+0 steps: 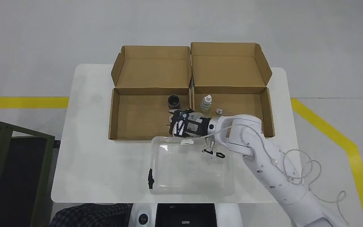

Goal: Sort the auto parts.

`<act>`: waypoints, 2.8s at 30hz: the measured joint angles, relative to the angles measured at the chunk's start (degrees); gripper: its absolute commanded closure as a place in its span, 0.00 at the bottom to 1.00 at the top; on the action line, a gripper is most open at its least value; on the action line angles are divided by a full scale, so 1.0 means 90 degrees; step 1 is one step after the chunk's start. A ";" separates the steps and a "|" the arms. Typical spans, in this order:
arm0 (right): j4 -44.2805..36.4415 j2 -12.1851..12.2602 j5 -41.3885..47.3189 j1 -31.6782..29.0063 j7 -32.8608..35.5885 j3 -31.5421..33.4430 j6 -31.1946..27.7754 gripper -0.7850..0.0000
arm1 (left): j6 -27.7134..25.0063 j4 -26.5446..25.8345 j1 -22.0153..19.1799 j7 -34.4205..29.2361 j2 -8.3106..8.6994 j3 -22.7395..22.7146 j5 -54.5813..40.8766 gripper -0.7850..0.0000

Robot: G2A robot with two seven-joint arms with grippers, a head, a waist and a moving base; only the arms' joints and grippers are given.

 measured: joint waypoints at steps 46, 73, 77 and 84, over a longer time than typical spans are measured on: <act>-0.0833 0.0793 -0.0533 -0.5180 -0.5087 0.5467 0.0018 0.00 | 0.0000 0.0000 0.0000 0.0000 0.0000 0.0000 0.0000 0.00; -0.0765 0.0806 -0.0486 -0.5184 -0.5016 0.5496 -0.0088 0.00 | 0.0000 0.0000 0.0000 0.0000 0.0000 0.0000 0.0000 0.00; -0.0765 0.0806 -0.0486 -0.5184 -0.5016 0.5496 -0.0088 0.00 | 0.0000 0.0000 0.0000 0.0000 0.0000 0.0000 0.0000 0.00; -0.0765 0.0806 -0.0486 -0.5184 -0.5016 0.5496 -0.0088 0.00 | 0.0000 0.0000 0.0000 0.0000 0.0000 0.0000 0.0000 0.00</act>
